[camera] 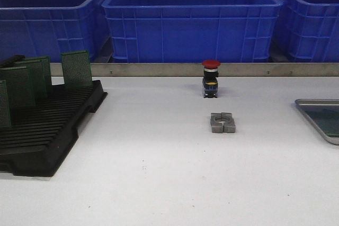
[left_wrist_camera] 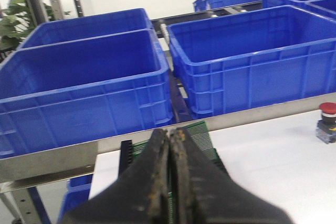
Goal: Place circuit board on tray
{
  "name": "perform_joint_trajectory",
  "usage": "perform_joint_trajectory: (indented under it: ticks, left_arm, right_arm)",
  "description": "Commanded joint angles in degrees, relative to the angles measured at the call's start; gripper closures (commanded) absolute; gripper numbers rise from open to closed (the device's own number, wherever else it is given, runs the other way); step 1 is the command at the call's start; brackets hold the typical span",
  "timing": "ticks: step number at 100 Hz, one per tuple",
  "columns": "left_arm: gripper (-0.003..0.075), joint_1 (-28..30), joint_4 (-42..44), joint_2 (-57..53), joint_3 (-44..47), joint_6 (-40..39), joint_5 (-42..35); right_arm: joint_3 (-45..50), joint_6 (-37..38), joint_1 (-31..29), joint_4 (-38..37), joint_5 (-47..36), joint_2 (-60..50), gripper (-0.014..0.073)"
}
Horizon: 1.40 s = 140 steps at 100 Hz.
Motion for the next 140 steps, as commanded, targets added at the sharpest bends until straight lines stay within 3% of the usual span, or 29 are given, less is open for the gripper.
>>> perform_joint_trajectory:
  ticks: [1, 19, 64, 140]
  left_arm:
    - [0.0738, 1.1, 1.8, -2.8, 0.5, -2.1, -3.7]
    - [0.0738, 2.6, 6.1, -9.7, 5.6, -7.7, -3.5]
    - [0.0738, 2.9, 5.8, -20.7, 14.8, -7.7, -3.3]
    - [0.0738, 2.9, 3.3, -23.8, 14.8, -7.7, -2.0]
  right_arm:
    - [-1.5, -0.3, -0.1, 1.9, -3.3, 0.3, 0.0662]
    - [-1.5, -0.3, -0.1, 1.9, -3.3, 0.3, 0.0662]
    - [-1.5, -0.3, -0.1, 1.9, -3.3, 0.3, 0.0662]
    - [-1.5, -0.3, -0.1, 1.9, -3.3, 0.3, 0.0662]
